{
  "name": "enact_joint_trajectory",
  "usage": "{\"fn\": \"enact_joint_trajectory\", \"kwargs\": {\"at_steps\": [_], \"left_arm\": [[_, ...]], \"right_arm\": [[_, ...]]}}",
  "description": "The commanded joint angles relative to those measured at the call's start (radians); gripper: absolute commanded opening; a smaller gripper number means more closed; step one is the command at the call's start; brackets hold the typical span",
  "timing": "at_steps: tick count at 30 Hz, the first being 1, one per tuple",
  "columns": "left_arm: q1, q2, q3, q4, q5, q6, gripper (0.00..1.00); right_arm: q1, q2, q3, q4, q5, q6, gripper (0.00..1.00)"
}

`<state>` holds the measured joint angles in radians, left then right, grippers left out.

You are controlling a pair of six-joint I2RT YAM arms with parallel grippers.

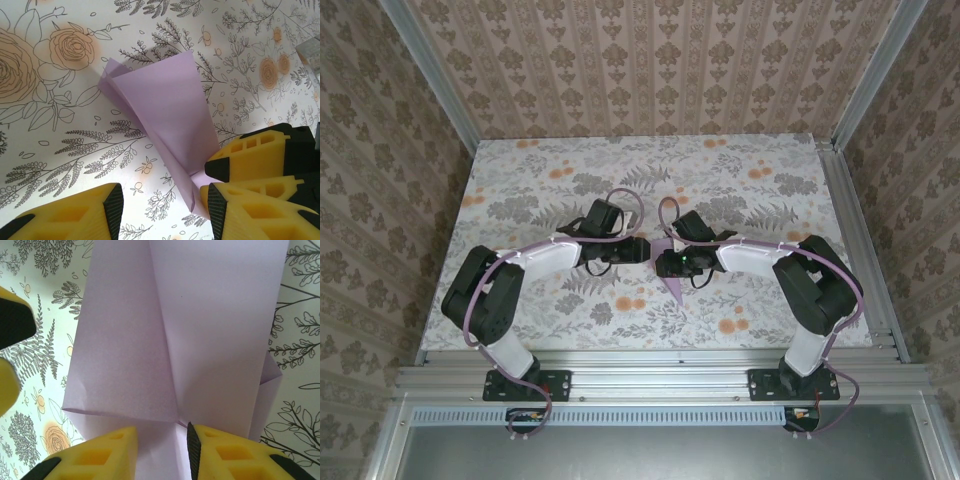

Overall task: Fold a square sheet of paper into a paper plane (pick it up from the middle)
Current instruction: Move a paper plane to the center of the table.

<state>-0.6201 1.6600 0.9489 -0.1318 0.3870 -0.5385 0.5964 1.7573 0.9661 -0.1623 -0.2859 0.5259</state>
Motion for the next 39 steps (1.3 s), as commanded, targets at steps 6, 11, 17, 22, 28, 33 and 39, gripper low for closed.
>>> {"fn": "enact_joint_trajectory", "kwargs": {"at_steps": [6,11,17,22,28,33,39], "left_arm": [[-0.027,0.039,0.010,0.052,0.031,-0.079,0.50],[-0.040,0.093,0.032,0.095,0.062,-0.112,0.47],[-0.044,0.115,0.031,0.083,0.074,-0.110,0.31],[-0.044,0.108,0.025,0.071,0.075,-0.100,0.14],[-0.038,0.091,-0.004,0.066,0.075,-0.094,0.09],[-0.027,0.073,-0.036,0.071,0.074,-0.092,0.09],[-0.017,0.067,-0.068,0.078,0.073,-0.089,0.09]], "right_arm": [[0.002,-0.024,-0.008,-0.002,0.034,-0.002,0.30],[0.000,-0.037,-0.018,0.000,0.038,-0.003,0.28],[-0.007,-0.051,-0.028,0.005,0.041,-0.004,0.28],[-0.019,-0.083,-0.036,-0.001,0.046,-0.010,0.29],[-0.054,-0.142,-0.091,0.025,0.044,-0.021,0.37],[-0.067,-0.166,-0.140,0.087,-0.023,-0.007,0.42],[-0.066,-0.157,-0.187,0.184,-0.102,0.014,0.48]]}}
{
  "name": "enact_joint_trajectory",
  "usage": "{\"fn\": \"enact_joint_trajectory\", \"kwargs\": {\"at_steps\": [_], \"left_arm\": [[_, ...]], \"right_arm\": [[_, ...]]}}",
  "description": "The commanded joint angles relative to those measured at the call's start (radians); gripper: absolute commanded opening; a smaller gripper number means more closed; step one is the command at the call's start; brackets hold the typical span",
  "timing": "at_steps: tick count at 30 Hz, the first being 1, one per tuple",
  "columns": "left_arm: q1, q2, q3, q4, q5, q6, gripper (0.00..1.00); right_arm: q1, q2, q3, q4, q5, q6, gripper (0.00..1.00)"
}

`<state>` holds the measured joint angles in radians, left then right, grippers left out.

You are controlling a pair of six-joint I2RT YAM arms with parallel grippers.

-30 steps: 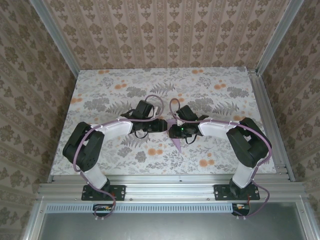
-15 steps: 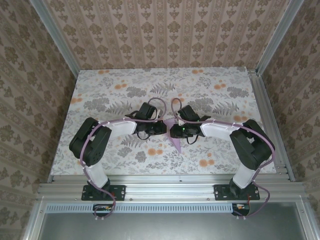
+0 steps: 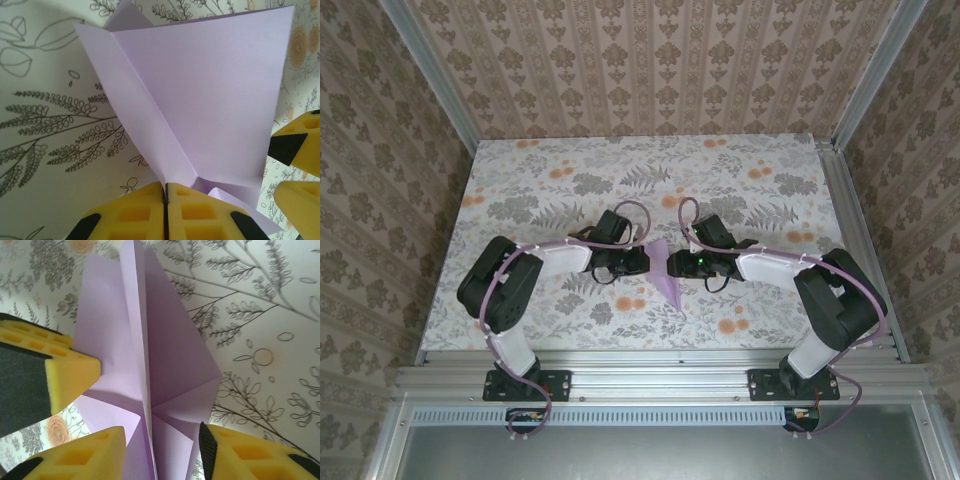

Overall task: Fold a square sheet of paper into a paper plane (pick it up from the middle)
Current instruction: Move a paper plane to the center of the table.

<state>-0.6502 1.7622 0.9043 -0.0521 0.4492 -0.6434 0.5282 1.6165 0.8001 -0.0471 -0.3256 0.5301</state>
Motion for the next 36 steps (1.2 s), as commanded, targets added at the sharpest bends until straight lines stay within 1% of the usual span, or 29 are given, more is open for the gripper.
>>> {"fn": "enact_joint_trajectory", "kwargs": {"at_steps": [1,3,7,10,14,18,24,32,36], "left_arm": [[0.015,-0.038,-0.028,0.003,0.012,0.015,0.09],[0.017,-0.039,-0.031,0.003,0.013,0.016,0.09],[0.020,-0.040,-0.040,0.007,0.013,0.018,0.09],[0.020,-0.036,-0.041,0.012,0.017,0.016,0.09],[0.020,-0.035,-0.038,0.010,0.019,0.017,0.09],[0.020,-0.032,-0.036,0.007,0.020,0.021,0.09],[0.020,-0.033,-0.033,0.005,0.023,0.024,0.10],[0.020,-0.023,-0.033,0.009,0.029,0.024,0.10],[0.020,-0.019,-0.030,0.011,0.035,0.024,0.10]], "right_arm": [[0.004,-0.015,-0.027,0.077,-0.072,0.013,0.49],[0.007,-0.013,-0.032,0.084,-0.077,0.019,0.52],[0.012,-0.018,-0.041,0.064,-0.066,0.014,0.54],[0.019,-0.037,-0.063,0.059,-0.067,0.014,0.57],[0.031,-0.062,-0.103,0.109,-0.093,0.033,0.59],[0.039,-0.070,-0.122,0.118,-0.098,0.038,0.61],[0.060,-0.043,-0.111,0.130,-0.100,0.040,0.61],[0.088,-0.054,-0.096,0.122,-0.105,0.022,0.61],[0.109,-0.040,-0.072,0.071,-0.068,-0.010,0.60]]}}
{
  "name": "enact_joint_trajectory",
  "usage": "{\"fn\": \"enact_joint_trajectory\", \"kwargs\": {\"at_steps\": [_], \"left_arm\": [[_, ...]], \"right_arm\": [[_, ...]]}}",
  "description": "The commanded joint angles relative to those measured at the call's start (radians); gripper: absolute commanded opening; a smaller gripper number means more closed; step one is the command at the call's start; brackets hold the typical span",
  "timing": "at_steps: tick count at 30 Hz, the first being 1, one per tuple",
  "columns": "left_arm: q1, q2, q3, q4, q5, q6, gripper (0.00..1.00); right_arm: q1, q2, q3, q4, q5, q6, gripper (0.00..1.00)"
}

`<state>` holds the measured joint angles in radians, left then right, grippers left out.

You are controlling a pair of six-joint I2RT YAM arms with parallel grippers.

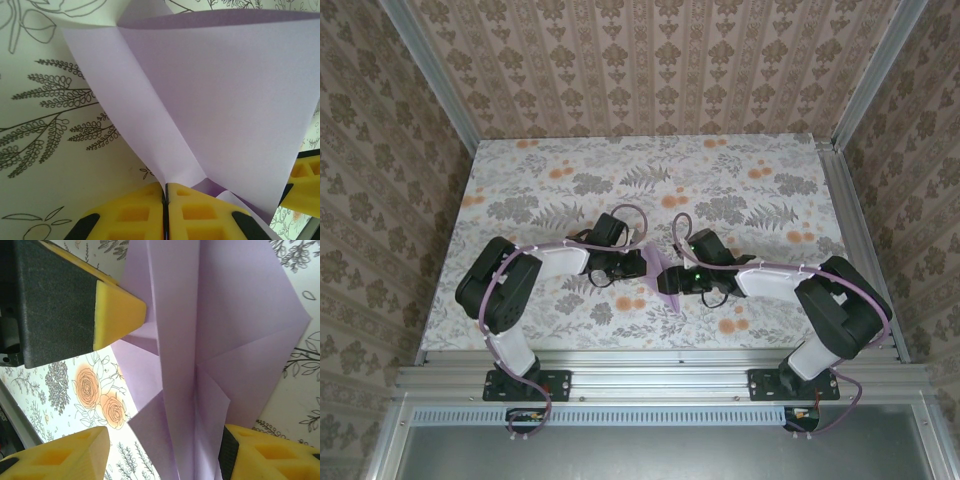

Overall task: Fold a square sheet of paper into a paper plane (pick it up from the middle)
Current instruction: Move a paper plane to the center of the table.

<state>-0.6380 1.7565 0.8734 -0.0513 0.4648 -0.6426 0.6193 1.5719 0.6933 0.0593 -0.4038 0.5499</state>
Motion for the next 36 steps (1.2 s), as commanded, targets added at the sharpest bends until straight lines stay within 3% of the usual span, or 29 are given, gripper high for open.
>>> {"fn": "enact_joint_trajectory", "kwargs": {"at_steps": [1,18,28,36], "left_arm": [[0.008,-0.014,0.001,0.008,0.021,0.023,0.10],[0.006,-0.002,0.007,-0.002,0.029,0.029,0.10],[0.006,0.003,0.004,-0.005,0.032,0.032,0.10],[0.005,0.000,-0.009,-0.005,0.034,0.035,0.11]], "right_arm": [[0.023,0.008,0.041,-0.045,0.020,-0.038,0.60],[0.117,0.093,0.153,-0.199,0.226,-0.123,0.46],[0.137,0.115,0.184,-0.232,0.286,-0.128,0.27],[0.156,0.138,0.212,-0.288,0.369,-0.133,0.18]]}}
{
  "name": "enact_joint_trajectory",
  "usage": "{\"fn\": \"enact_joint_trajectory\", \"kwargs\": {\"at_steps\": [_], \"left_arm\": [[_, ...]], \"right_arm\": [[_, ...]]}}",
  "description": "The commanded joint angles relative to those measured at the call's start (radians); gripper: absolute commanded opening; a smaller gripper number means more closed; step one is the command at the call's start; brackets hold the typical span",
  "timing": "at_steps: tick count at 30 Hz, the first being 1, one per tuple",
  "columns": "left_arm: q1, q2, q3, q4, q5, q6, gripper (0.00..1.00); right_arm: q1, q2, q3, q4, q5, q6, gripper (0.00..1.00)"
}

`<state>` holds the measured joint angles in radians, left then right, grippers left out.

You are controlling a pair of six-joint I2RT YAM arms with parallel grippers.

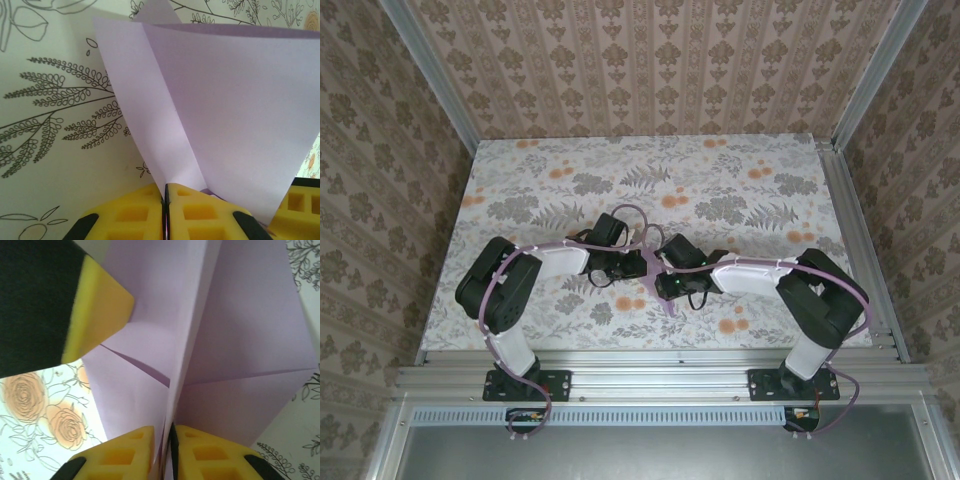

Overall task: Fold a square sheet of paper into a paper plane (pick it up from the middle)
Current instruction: Move a paper plane to the center of the table.

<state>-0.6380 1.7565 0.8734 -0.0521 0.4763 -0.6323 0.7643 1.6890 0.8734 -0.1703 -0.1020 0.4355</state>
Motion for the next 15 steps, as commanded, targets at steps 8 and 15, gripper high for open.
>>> {"fn": "enact_joint_trajectory", "kwargs": {"at_steps": [8,15], "left_arm": [[0.006,-0.023,-0.006,-0.025,0.020,0.034,0.22],[0.011,-0.095,0.022,-0.114,-0.019,0.080,0.41]], "right_arm": [[0.034,0.037,0.059,-0.091,0.142,-0.018,0.10],[0.042,0.011,0.090,-0.182,0.287,-0.005,0.03]]}}
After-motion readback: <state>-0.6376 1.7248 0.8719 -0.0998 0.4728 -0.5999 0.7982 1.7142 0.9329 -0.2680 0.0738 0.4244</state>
